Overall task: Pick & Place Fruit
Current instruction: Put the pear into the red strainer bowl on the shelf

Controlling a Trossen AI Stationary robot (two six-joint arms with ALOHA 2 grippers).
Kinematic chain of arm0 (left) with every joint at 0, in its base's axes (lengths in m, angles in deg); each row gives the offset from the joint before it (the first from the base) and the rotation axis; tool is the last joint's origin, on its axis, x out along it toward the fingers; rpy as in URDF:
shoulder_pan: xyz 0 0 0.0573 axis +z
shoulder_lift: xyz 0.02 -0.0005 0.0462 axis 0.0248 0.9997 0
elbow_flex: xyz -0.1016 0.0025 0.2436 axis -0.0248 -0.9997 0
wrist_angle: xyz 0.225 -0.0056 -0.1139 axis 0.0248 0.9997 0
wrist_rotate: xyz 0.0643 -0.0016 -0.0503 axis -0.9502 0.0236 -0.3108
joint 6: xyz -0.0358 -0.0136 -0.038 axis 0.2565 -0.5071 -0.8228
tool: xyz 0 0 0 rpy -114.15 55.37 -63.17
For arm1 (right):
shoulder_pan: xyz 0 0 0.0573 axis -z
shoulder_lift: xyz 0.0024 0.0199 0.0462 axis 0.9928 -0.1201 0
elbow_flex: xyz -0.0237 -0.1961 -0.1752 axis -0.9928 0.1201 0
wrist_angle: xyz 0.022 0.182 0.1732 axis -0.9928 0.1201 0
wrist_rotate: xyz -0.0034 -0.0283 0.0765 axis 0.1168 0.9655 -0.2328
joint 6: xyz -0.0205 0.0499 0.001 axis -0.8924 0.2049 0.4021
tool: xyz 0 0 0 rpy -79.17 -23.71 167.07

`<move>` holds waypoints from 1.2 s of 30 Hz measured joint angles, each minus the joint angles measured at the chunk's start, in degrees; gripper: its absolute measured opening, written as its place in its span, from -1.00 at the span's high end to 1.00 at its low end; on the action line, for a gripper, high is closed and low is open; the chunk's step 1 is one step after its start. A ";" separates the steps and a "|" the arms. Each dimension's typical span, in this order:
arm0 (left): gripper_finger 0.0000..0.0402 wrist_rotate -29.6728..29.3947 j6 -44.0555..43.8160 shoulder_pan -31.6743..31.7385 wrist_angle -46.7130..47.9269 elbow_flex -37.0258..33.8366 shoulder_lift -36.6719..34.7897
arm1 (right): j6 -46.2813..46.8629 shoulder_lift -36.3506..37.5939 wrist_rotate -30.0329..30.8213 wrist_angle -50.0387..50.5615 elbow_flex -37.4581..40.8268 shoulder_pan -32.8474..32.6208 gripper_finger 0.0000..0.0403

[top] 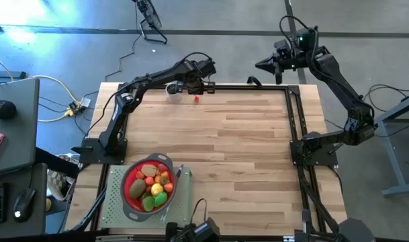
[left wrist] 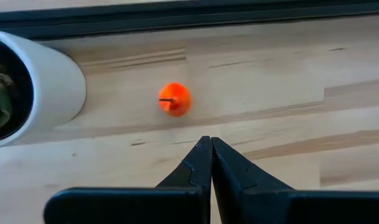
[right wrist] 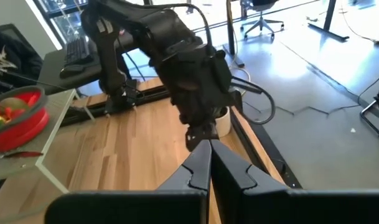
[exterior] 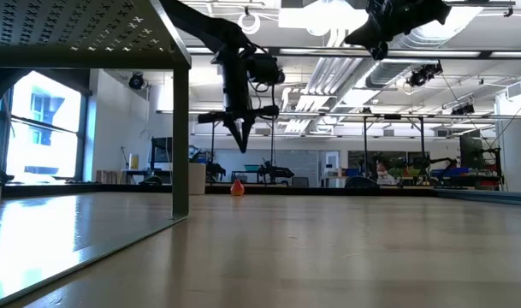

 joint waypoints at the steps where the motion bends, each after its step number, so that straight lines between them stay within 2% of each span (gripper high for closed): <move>1: 0.99 -0.01 -0.02 0.01 0.08 0.00 0.00 | 0.28 0.00 -0.03 -0.18 0.00 0.27 0.99; 6: 0.80 -0.14 -3.67 0.04 0.24 0.00 0.02 | 0.25 0.00 -0.56 -0.21 0.00 0.67 0.99; 17: -0.01 -1.11 -18.18 -0.85 0.38 0.00 0.02 | -0.13 0.00 -1.06 -0.16 0.00 1.73 0.99; 21: -0.22 -2.47 -24.02 -1.87 -1.99 -0.01 0.89 | 0.08 0.00 -1.06 -0.16 0.00 2.11 0.99; 25: -0.31 -3.40 -30.74 -3.49 -7.99 0.04 2.15 | -0.08 0.00 -0.97 -0.46 0.00 2.11 0.99; 29: -0.32 -3.40 -30.86 -4.09 -11.18 0.07 3.14 | -0.15 0.07 -0.33 -1.04 0.00 2.11 0.99; 36: -0.32 -3.18 -27.48 -3.61 -10.16 0.00 3.21 | -0.41 0.13 2.22 -1.02 0.00 2.06 0.99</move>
